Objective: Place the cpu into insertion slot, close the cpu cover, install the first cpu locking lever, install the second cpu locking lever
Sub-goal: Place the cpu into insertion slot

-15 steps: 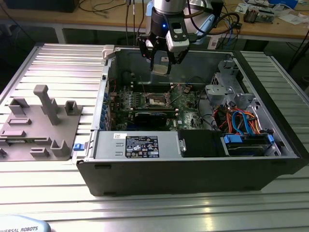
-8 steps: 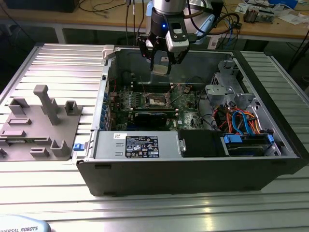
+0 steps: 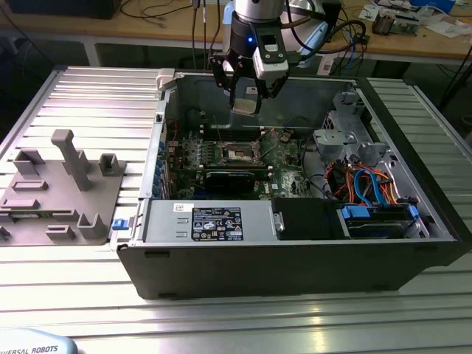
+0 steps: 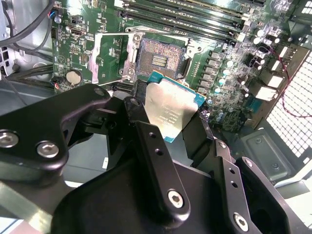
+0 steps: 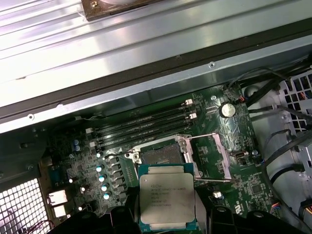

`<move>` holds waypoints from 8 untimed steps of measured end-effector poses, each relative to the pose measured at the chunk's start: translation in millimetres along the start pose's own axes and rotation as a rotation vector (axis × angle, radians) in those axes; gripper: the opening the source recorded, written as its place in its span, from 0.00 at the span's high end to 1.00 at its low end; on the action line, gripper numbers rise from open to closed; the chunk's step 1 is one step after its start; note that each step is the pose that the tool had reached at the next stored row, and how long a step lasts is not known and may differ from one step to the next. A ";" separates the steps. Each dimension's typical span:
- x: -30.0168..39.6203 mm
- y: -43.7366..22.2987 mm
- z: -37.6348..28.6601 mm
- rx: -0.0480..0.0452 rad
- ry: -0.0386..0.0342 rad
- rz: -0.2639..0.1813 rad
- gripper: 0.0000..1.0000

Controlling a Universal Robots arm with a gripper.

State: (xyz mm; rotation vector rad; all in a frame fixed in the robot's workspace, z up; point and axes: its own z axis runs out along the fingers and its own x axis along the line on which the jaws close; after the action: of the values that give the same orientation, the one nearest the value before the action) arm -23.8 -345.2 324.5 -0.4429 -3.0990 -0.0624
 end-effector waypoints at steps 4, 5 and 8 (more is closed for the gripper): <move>0.0 0.0 0.2 -0.0001 -0.0001 0.002 0.46; 0.0 0.0 0.2 -0.0001 -0.0001 0.002 0.46; 0.0 0.0 0.3 -0.0001 -0.0002 0.004 0.46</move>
State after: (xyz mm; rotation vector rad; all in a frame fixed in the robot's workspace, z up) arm -23.8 -345.2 324.2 -0.4497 -3.0981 -0.0624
